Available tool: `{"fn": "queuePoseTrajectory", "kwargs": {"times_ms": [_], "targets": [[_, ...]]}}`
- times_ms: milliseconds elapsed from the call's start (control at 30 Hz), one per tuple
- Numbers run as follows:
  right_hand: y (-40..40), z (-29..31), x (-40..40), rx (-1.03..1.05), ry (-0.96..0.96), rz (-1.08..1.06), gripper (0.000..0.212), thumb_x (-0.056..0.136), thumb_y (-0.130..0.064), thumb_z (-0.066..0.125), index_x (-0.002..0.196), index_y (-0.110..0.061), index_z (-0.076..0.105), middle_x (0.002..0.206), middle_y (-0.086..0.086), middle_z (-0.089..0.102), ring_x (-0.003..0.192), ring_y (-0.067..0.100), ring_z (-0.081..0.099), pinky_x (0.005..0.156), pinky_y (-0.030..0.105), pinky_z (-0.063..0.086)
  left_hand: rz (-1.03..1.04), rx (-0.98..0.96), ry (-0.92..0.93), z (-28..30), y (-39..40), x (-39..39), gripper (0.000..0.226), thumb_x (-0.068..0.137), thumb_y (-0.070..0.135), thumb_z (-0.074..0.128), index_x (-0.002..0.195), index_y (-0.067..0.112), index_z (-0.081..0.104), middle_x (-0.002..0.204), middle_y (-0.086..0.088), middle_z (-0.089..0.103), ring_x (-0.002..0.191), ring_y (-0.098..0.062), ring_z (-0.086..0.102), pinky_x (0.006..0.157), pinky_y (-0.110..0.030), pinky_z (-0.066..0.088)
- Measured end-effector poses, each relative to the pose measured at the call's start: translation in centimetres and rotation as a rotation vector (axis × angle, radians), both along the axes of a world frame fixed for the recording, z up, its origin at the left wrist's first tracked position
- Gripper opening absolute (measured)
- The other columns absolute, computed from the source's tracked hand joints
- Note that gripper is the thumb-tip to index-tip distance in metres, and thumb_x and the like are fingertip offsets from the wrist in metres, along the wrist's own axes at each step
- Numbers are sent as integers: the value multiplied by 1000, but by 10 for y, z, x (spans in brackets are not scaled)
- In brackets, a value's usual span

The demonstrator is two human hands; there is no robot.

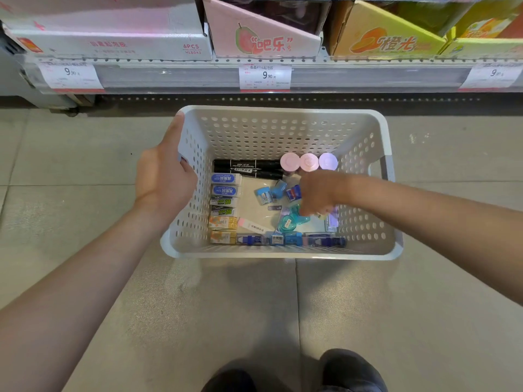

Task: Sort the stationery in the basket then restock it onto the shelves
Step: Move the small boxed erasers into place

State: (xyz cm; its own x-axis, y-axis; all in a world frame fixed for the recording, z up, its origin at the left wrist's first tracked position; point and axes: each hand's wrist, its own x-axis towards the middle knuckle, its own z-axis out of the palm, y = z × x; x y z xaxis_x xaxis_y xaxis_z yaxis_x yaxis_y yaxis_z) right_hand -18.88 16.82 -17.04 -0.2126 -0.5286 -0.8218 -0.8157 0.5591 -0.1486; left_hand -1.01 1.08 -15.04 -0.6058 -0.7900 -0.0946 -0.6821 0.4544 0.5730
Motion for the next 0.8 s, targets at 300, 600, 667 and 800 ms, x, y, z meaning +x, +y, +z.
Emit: {"fn": "queuePoseTrajectory", "kwargs": {"times_ms": [300, 600, 667, 800], "targets": [[2, 3, 11, -149, -1110, -815, 29, 91, 9, 38, 92, -14, 55, 98, 8, 66, 53, 6, 51, 48, 14, 47, 0, -10, -2, -3, -1, 0, 70, 90, -1, 41, 151, 28, 23, 65, -6, 48, 51, -15, 43, 46, -28, 37], [-10, -19, 34, -110, -1094, -988, 27, 87, 2, 36, 68, -13, 49, 73, 6, 67, 44, 6, 48, 43, 14, 43, 7, -22, -3, -4, -2, 0, 71, 90, -1, 41, 151, 29, 22, 62, -4, 45, 50, -16, 40, 47, -28, 36], [-17, -25, 46, -113, -988, -971, 24, 91, -4, 41, 71, -10, 54, 65, 4, 65, 46, 6, 47, 44, 13, 42, 4, -18, 0, -4, -2, 0, 71, 90, -2, 41, 151, 29, 22, 60, -4, 43, 49, -17, 39, 47, -29, 36], [-34, -38, 68, -127, -733, -759, 17, 96, -8, 45, 108, -3, 56, 84, 6, 56, 64, 9, 52, 56, 16, 47, 1, -23, 2, -3, 0, -1, 72, 89, -3, 41, 151, 27, 23, 56, -2, 37, 49, -15, 35, 47, -28, 32]]}}
